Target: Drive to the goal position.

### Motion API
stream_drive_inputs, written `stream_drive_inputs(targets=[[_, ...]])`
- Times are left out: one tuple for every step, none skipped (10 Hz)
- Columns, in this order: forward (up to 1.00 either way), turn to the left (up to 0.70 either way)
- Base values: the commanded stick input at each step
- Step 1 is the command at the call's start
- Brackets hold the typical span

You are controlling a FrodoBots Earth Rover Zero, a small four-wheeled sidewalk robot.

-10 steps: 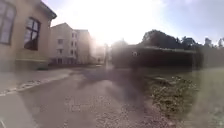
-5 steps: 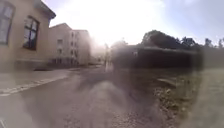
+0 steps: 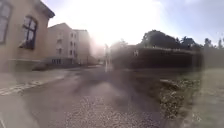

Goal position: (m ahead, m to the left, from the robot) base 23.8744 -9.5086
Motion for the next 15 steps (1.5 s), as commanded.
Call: stream_drive_inputs(targets=[[0.44,0.05],[0.44,0.06],[0.44,0.19],[0.44,0.24],[0.44,0.18],[0.44,0.12],[0.44,0.08],[0.44,0.07],[0.44,0.06],[0.44,0.05],[0.44,0.04],[0.44,0.03],[0.44,0.02],[0.44,0.02],[0.44,0.02]])
